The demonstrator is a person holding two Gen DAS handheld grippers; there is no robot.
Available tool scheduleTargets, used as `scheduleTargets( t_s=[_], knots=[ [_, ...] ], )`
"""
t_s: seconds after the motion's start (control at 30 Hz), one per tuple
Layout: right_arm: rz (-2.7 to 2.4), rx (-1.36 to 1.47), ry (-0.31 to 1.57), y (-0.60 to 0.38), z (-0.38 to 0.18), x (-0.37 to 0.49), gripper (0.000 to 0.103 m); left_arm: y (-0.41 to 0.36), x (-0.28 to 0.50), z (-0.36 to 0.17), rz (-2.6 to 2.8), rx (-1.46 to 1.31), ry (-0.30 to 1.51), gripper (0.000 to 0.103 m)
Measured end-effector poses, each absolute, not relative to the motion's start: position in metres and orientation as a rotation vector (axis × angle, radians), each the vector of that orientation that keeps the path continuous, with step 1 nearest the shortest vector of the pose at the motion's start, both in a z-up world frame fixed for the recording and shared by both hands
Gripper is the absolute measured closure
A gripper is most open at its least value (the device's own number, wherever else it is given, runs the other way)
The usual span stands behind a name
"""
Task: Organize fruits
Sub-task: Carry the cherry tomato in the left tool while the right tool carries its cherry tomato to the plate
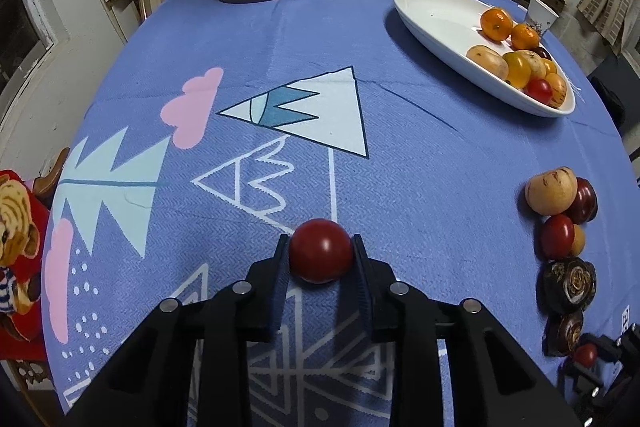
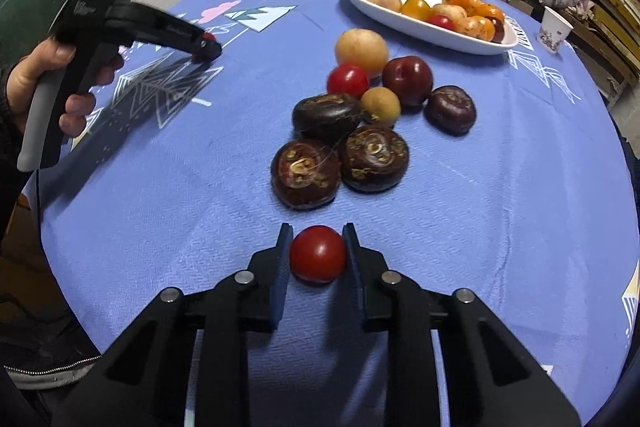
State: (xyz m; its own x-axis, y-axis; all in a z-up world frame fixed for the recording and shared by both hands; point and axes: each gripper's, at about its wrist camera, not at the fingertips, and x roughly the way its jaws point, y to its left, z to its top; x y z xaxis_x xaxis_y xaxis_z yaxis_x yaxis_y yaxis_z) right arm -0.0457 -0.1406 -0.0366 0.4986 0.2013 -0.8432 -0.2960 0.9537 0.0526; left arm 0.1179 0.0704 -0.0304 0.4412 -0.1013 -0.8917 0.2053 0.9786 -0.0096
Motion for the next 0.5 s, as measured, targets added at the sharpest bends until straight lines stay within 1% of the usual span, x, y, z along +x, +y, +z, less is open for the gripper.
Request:
scheduleTargets(
  t_s=[0.2,0.23,0.27,0.3,0.37,0.43,0.47,0.5],
  knots=[
    [0.3,-0.092,0.991,-0.145,-0.0335,-0.0463,0.078,0.0732,0.1184,-0.0303,-0.194,0.102,1.096,0.073],
    [0.301,-0.089,0.991,-0.146,-0.0334,-0.0462,0.078,0.0728,0.1186,-0.0304,-0.192,0.106,1.094,0.072],
    [0.3,-0.087,0.99,-0.1473,-0.0333,-0.0461,0.078,0.0726,0.119,-0.0307,-0.187,0.11,1.093,0.068],
    [0.301,-0.085,0.99,-0.1479,-0.0336,-0.0463,0.078,0.0725,0.1199,-0.0311,-0.182,0.111,1.091,0.067],
    [0.306,-0.082,0.992,-0.1488,-0.0337,-0.0468,0.078,0.0723,0.1219,-0.0313,-0.179,0.105,1.09,0.066],
    [0.31,-0.079,0.991,-0.1501,-0.0331,-0.047,0.078,0.0709,0.1237,-0.0311,-0.179,0.103,1.091,0.066],
    [0.306,-0.08,0.99,-0.1495,-0.0332,-0.047,0.078,0.0701,0.1242,-0.0311,-0.179,0.104,1.09,0.068],
    [0.306,-0.078,0.99,-0.15,-0.0328,-0.0469,0.078,0.0686,0.1238,-0.0309,-0.187,0.107,1.089,0.073]
  ],
)
